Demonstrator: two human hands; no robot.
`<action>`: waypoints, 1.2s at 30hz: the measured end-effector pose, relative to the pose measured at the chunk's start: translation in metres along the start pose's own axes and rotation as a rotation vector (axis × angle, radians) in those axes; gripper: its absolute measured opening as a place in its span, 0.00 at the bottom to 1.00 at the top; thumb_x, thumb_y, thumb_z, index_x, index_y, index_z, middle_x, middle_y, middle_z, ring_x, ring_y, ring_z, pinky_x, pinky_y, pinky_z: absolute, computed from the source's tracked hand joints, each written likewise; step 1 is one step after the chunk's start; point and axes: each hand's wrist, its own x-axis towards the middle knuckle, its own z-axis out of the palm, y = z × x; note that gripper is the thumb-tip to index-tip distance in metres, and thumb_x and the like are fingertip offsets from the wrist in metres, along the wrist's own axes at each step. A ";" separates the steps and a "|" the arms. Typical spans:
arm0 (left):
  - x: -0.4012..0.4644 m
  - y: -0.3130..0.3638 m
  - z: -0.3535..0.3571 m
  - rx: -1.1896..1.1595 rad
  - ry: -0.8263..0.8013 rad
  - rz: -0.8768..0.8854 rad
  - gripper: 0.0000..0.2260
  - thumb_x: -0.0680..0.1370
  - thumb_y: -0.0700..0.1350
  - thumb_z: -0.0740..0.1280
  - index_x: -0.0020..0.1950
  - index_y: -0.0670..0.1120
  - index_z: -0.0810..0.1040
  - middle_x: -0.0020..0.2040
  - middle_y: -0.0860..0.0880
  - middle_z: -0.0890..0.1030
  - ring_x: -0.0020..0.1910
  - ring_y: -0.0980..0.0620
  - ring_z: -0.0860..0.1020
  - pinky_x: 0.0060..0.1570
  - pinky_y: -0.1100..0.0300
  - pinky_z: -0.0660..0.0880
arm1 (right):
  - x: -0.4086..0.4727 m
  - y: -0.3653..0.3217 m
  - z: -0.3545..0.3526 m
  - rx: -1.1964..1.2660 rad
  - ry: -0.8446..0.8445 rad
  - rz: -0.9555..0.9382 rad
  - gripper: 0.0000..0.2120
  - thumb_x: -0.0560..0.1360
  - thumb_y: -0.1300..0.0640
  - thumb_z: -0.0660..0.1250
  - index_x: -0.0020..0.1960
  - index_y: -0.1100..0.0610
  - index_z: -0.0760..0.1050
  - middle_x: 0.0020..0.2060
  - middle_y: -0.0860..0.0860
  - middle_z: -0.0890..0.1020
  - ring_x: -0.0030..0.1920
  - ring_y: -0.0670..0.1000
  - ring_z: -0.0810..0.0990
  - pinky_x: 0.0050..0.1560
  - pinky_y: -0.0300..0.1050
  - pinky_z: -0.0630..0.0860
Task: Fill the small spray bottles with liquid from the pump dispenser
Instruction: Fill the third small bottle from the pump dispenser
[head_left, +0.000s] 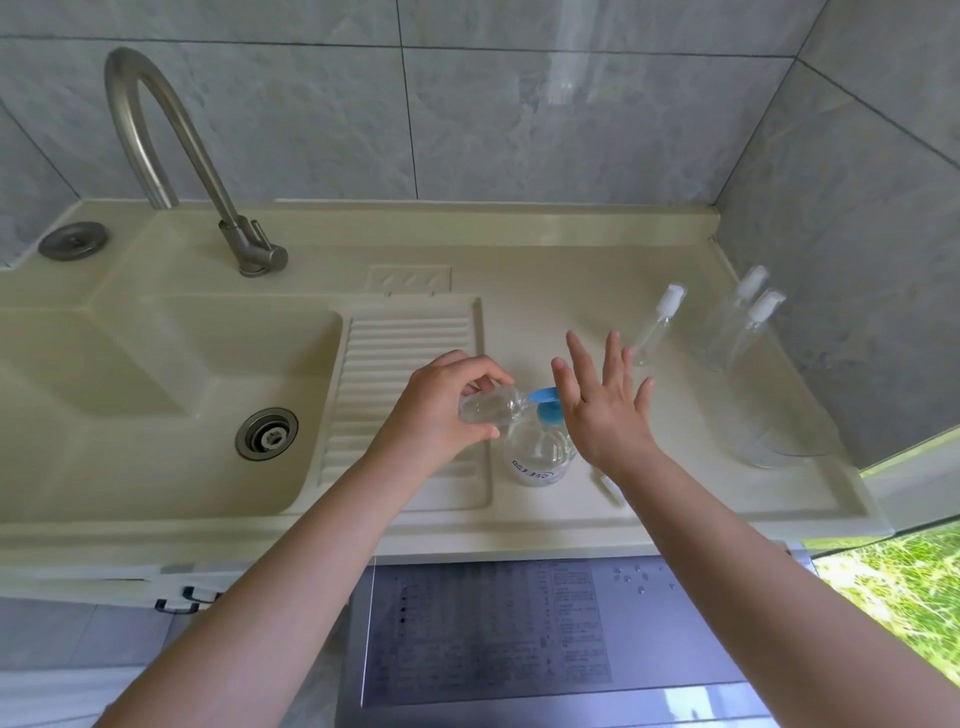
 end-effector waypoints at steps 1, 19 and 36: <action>0.000 0.000 0.000 0.002 -0.001 -0.004 0.24 0.61 0.36 0.81 0.53 0.52 0.83 0.48 0.53 0.79 0.48 0.60 0.78 0.54 0.71 0.72 | 0.000 0.000 0.001 0.010 0.005 0.002 0.27 0.84 0.41 0.43 0.81 0.42 0.43 0.80 0.57 0.37 0.80 0.58 0.35 0.76 0.66 0.37; -0.001 0.000 -0.002 0.002 -0.014 -0.034 0.24 0.62 0.37 0.81 0.53 0.54 0.82 0.48 0.54 0.78 0.48 0.62 0.77 0.52 0.76 0.69 | 0.001 -0.004 -0.005 0.101 0.020 0.020 0.31 0.82 0.37 0.48 0.82 0.42 0.43 0.80 0.55 0.37 0.80 0.57 0.35 0.76 0.62 0.35; -0.002 -0.001 0.000 -0.009 -0.021 -0.024 0.24 0.62 0.36 0.81 0.53 0.52 0.83 0.47 0.54 0.78 0.48 0.62 0.77 0.52 0.76 0.69 | -0.001 -0.005 -0.006 0.285 0.028 0.045 0.29 0.83 0.39 0.51 0.81 0.42 0.49 0.81 0.56 0.40 0.80 0.57 0.39 0.77 0.60 0.37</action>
